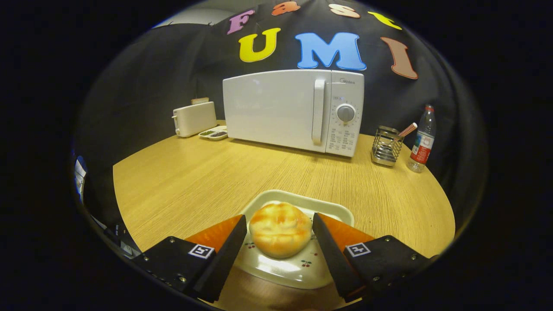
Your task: Open the microwave, put the food inside, and close the microwave door.
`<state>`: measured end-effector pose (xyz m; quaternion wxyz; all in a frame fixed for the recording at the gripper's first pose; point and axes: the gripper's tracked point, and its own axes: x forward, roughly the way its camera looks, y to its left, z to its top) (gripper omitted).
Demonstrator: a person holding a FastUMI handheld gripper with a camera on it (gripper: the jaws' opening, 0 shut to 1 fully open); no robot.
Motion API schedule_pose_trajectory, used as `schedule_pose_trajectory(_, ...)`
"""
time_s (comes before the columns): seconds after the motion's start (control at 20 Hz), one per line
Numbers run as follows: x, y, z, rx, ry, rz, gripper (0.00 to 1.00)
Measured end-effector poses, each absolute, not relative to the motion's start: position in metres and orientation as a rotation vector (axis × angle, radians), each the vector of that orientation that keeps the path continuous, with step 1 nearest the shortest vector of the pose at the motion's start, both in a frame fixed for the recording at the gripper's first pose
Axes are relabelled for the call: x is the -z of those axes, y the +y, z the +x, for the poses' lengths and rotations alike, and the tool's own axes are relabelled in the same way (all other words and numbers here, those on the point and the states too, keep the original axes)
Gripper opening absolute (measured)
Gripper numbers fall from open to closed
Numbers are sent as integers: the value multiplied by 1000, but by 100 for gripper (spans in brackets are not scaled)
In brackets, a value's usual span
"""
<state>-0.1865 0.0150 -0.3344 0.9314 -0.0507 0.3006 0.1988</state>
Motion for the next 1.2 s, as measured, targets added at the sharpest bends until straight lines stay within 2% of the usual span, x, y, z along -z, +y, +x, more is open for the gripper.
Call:
schedule_pose_trajectory(0.3,295,28,-119,-338,492,-75,95)
schedule_pose_trajectory(0.75,289,17,-23,-165,446,-6,94)
schedule_pose_trajectory(1.0,291,18,24,-111,407,-39,86)
schedule_pose_trajectory(1.15,275,14,51,-38,330,-59,86)
schedule_pose_trajectory(1.2,269,10,55,-7,308,-63,84)
